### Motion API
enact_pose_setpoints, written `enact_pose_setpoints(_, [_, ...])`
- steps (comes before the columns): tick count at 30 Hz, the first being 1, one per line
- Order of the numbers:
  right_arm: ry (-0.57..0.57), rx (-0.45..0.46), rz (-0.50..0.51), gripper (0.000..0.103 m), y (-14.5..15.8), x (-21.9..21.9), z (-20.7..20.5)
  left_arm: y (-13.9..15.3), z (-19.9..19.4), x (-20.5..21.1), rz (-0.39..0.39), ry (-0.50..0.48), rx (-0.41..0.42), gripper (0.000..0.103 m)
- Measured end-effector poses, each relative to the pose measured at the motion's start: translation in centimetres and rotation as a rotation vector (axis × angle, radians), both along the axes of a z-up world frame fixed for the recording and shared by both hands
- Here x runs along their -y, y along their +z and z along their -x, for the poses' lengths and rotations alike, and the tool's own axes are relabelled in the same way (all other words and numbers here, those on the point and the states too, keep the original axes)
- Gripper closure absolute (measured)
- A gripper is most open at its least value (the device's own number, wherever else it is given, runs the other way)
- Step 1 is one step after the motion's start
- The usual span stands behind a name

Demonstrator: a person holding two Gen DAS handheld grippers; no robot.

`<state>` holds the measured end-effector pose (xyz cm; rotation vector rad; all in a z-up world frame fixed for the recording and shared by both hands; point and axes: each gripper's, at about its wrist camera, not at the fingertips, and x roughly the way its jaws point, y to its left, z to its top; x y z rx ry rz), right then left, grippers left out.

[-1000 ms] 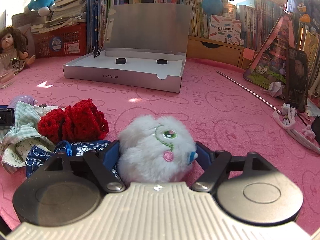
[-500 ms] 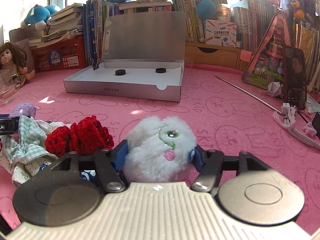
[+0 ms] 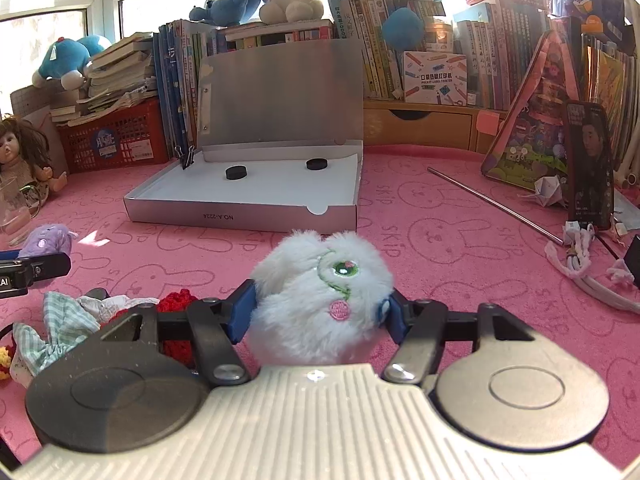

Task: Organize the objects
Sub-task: 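Grasp the purple plush with the left gripper while the right gripper grasps the white fluffy plush, then carry the purple plush and the white fluffy plush over the white box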

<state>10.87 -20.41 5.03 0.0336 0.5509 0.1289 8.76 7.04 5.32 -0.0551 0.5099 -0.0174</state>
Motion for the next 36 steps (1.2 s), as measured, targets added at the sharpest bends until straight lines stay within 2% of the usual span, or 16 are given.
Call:
enact_pose_setpoints(21, [0.004, 0.075, 0.011, 0.036, 4.1, -0.1, -2.5, 3.6, -3.9, 0.2, 0.041, -0.053, 0.044, 0.031])
enact_pose_setpoints(36, [0.016, 0.114, 0.022, 0.036, 6.9, -0.5, -5.7, 6.0, -8.1, -0.1, 0.054, -0.060, 0.075, 0.031])
